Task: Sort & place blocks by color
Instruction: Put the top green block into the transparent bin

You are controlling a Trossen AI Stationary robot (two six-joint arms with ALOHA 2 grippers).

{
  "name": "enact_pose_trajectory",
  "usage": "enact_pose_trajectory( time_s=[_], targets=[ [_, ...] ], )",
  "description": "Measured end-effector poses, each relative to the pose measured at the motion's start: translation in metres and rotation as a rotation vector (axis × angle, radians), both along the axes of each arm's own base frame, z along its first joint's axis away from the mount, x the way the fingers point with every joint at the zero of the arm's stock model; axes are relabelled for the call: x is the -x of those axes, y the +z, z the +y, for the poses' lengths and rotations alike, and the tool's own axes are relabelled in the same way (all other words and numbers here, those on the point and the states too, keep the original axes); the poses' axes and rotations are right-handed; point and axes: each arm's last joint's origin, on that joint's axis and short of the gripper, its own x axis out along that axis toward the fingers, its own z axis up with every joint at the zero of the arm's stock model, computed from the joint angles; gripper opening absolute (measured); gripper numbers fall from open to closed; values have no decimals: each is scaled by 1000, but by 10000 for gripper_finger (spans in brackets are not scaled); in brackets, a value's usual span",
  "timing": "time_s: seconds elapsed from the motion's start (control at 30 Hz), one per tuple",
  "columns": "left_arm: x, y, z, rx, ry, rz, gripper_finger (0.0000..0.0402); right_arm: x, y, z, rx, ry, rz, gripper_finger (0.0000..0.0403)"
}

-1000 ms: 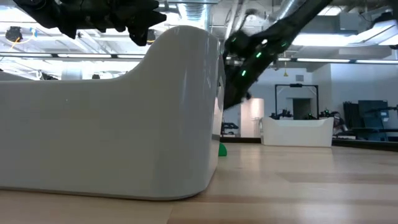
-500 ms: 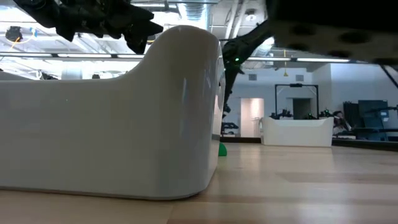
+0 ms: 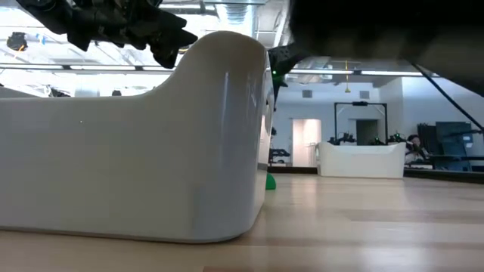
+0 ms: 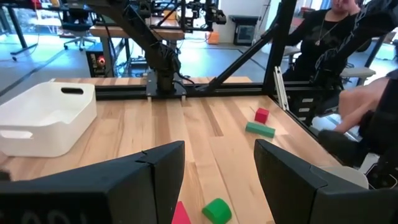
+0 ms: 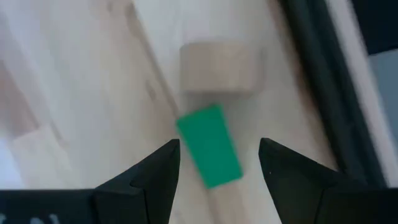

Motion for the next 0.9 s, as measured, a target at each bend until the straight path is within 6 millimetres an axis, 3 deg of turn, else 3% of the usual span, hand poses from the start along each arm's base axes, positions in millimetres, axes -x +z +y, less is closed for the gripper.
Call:
enact_pose_trajectory(
  time_s=[0.1,0.37,0.5,0.57,0.73,0.9],
  targets=[
    [0,-2,0,3,1,20,180,2,13,16,-24,12,34,234],
    [2,-5,6,35,74,70,181,-1,95,82,35,78,-100,185],
    [2,-6,11,9,151,81,187,8,143,117,72,125,-215,167],
    [3,-5,15,-8,173,73,193,11,157,132,86,145,-270,161],
    [6,-5,27,-24,232,70,211,26,162,166,54,151,-297,153],
    [6,-2,41,-52,293,110,219,43,139,212,0,157,-358,146]
  ],
)
